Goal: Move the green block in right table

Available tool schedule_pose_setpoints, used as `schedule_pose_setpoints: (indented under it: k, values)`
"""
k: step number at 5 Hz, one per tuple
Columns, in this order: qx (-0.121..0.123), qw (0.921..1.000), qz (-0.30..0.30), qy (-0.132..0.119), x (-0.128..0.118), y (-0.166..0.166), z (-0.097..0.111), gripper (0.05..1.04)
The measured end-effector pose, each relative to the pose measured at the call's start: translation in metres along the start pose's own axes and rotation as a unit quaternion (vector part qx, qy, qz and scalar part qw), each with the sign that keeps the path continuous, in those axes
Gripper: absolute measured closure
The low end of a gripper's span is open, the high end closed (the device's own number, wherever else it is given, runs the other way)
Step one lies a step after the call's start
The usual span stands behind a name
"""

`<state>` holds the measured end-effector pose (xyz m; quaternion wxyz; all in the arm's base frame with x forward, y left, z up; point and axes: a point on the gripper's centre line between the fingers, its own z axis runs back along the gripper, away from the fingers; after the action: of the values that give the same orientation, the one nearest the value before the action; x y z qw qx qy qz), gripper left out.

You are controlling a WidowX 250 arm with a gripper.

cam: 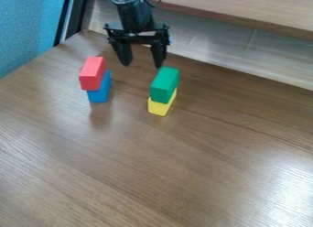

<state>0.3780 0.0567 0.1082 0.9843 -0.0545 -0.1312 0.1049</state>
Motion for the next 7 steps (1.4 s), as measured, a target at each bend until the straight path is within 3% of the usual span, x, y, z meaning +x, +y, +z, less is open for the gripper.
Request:
schedule_pose_setpoints:
  k: [2, 3, 6, 7]
  values:
    - [-0.004, 0.9998, -0.015, 0.014, -0.004, -0.022, -0.015, 0.083]
    - [0.001, 0.9998, -0.018, 0.011, -0.003, -0.025, -0.017, 0.083]
    - [0.031, 0.9985, -0.007, 0.046, -0.013, -0.021, -0.043, 0.114]
    - [0.035, 0.9986, -0.006, 0.039, -0.014, -0.022, -0.045, 0.392]
